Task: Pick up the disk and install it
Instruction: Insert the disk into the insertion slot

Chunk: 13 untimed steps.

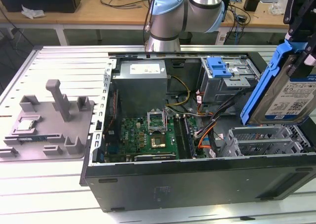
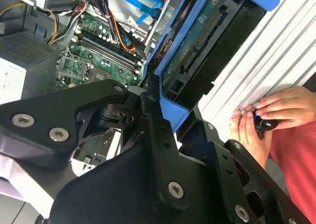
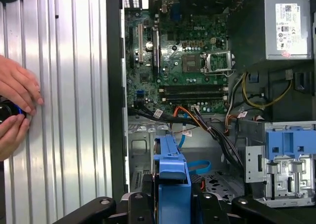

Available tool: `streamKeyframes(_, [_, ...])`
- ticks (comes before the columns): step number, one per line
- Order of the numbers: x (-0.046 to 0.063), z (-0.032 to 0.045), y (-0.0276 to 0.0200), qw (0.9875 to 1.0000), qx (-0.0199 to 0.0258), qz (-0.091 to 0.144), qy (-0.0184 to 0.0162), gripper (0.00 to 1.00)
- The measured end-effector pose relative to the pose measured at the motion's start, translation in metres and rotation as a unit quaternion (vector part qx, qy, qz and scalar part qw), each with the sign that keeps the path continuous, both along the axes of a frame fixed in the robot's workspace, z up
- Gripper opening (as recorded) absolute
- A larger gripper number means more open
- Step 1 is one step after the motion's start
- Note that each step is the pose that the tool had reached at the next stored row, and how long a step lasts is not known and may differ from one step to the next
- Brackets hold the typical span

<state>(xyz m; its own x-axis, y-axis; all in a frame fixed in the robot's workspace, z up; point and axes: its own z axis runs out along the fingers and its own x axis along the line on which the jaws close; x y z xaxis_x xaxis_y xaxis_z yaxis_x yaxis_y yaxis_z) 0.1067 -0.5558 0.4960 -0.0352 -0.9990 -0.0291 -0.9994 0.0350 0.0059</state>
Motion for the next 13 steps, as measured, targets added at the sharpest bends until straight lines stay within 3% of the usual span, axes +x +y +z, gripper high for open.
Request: streamKeyframes(13, [-0.0024,-0.0002,0.0001,0.9999,0.0001,0.012,0.0,0.37])
